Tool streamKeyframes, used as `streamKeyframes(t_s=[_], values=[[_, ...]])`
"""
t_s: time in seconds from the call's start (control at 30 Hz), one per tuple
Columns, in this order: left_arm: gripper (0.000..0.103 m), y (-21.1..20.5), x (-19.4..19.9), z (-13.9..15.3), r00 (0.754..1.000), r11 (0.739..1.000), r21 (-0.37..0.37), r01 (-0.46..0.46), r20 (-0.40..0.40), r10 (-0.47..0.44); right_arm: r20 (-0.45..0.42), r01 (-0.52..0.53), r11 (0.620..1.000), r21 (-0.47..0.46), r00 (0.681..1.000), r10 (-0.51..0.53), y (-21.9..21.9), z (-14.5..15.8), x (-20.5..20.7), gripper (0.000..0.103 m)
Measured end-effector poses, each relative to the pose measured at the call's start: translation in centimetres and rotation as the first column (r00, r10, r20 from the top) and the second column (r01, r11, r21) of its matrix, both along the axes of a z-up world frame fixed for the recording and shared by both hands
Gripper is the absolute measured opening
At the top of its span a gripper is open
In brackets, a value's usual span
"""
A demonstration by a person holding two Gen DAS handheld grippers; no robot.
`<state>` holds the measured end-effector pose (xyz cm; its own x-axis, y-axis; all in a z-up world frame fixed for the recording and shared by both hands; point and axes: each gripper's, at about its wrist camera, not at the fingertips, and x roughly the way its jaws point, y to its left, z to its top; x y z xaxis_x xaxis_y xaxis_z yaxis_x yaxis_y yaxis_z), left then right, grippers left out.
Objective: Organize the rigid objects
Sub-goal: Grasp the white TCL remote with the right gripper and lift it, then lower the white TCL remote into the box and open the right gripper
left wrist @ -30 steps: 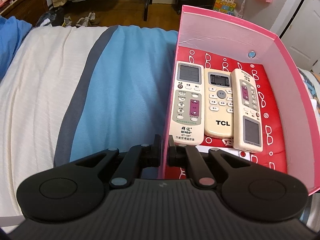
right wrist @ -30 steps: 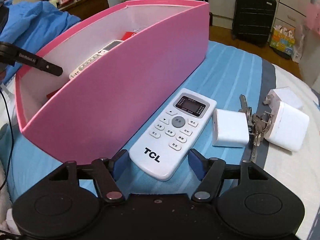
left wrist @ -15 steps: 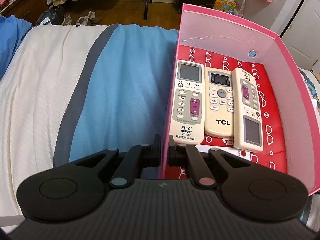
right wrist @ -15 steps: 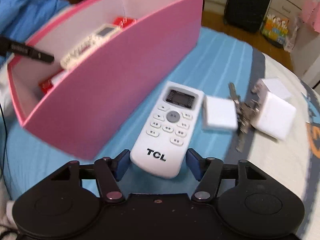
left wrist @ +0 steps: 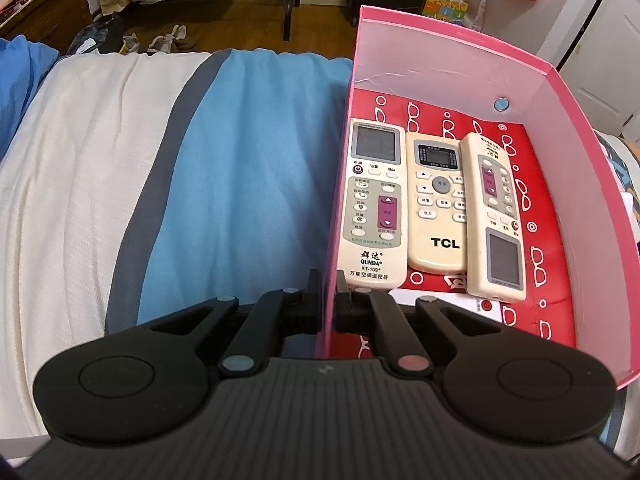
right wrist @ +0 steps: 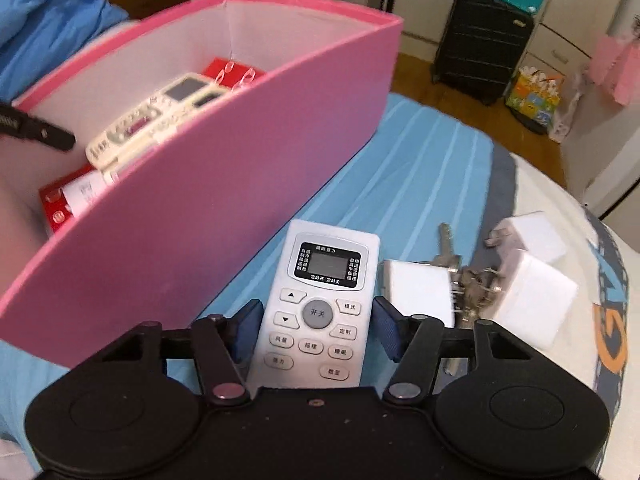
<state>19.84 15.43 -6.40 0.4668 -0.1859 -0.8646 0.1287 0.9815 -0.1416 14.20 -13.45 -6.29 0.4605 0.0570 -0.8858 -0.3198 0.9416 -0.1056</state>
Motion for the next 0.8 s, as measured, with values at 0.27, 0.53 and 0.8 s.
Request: streamKeyframes(t_s=[0.27, 0.53, 0.8], values=[[0.003, -0.1, 0.0, -0.1, 1.0, 1.0, 0.005, 0.006, -0.008, -0.006, 0.138, 0.019, 1.0, 0.025, 0.99, -0.022, -0.6, 5.9, -2.8, 0.063], [0.004, 0.2, 0.1, -0.2, 1.0, 1.0, -0.014, 0.0, -0.015, 0.0, 0.263, -0.196, 0.977, -0.079, 0.942, 0.21, 3.8, 11.1, -3.1, 0.062], [0.004, 0.3, 0.0, -0.2, 1.0, 1.0, -0.018, 0.001, -0.014, -0.002, 0.343, -0.332, 0.934, -0.131, 0.869, 0.357, 7.8, 14.3, -4.1, 0.062]])
